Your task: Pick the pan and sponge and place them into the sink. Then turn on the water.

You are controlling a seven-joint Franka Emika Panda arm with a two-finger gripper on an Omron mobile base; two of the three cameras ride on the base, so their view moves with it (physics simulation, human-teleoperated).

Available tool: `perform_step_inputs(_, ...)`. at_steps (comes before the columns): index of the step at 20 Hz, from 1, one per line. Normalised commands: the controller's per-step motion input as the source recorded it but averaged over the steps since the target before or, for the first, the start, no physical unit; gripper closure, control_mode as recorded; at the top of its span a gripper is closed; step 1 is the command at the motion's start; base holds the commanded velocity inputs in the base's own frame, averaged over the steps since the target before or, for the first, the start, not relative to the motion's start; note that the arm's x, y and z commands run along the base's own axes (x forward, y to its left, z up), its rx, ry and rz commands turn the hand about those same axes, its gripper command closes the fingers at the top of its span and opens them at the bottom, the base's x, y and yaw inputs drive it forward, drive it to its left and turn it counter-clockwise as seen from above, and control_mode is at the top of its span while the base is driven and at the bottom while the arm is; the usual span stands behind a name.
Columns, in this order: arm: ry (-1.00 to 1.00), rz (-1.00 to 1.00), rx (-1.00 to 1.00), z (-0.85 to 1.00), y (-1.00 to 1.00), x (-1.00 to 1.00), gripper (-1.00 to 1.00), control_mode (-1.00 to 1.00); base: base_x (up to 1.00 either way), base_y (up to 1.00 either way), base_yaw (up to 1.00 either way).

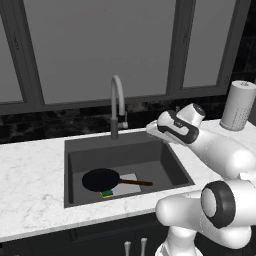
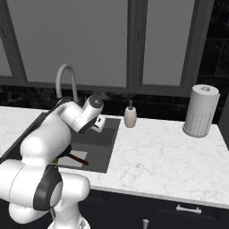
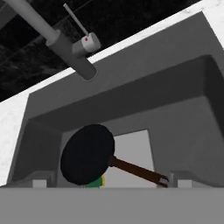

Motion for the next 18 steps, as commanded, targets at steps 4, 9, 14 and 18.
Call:
perform_step_inputs(4,0.1,0.03,0.15,0.0,0.06,0.02,-1.0,-1.0,0.0,0.0,0.0)
perform_step_inputs(9,0.06,0.02,0.02,0.0,0.0,0.0,-1.0,-1.0,0.0,0.0,0.0)
perform_step_inputs(14,0.0,0.0,0.0,0.0,0.14,0.16,-1.0,-1.0,0.0,0.0,0.0)
perform_step_inputs(18,0.0,0.0,0.03,0.0,0.2,0.19,-1.0,-1.0,0.0,0.0,0.0)
